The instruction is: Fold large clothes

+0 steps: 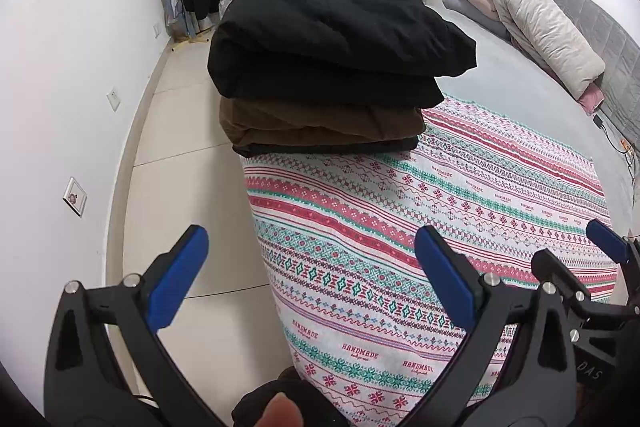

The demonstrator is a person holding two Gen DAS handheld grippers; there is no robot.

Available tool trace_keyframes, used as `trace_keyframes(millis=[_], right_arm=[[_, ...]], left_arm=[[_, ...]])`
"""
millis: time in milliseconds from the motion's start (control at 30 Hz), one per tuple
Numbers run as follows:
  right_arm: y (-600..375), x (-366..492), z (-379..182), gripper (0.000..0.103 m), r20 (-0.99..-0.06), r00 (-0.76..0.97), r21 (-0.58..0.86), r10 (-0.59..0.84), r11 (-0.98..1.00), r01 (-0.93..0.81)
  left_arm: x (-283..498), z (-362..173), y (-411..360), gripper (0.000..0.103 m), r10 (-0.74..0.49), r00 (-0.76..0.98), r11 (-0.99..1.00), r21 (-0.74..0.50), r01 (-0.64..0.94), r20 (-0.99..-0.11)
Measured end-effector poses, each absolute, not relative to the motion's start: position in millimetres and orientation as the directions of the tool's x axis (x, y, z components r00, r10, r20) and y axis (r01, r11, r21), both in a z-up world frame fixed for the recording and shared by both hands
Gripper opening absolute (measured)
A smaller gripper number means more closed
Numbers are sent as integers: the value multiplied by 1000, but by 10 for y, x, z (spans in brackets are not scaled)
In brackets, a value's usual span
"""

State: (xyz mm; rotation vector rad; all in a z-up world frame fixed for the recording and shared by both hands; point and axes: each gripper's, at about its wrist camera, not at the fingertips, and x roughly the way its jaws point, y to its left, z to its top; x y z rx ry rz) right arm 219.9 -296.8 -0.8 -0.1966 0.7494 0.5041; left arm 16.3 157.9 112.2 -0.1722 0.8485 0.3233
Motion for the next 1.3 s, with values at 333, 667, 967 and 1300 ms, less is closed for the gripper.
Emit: trace_keyframes(millis=[333,667,967,1300], right_arm=[[-2933,2171,15,96,-690,617,6,377,856,-516],[-2930,2167,14,96,-690,614,9,383,853,-522],[-2920,2156,14,96,-687,615,10,387,851,-525],[-2936,2146,-13,96,-689,613,17,388,853,-521]], left_arm=[[156,1124,1569,102,208,615,939,-21,-344,-760],[158,1121,1557,102,203,615,941,-21,-337,-762],[157,1123,1541,102,201,616,943,-20,-333,-762],[152,1071,1534,102,195,610,943,-24,-331,-768]])
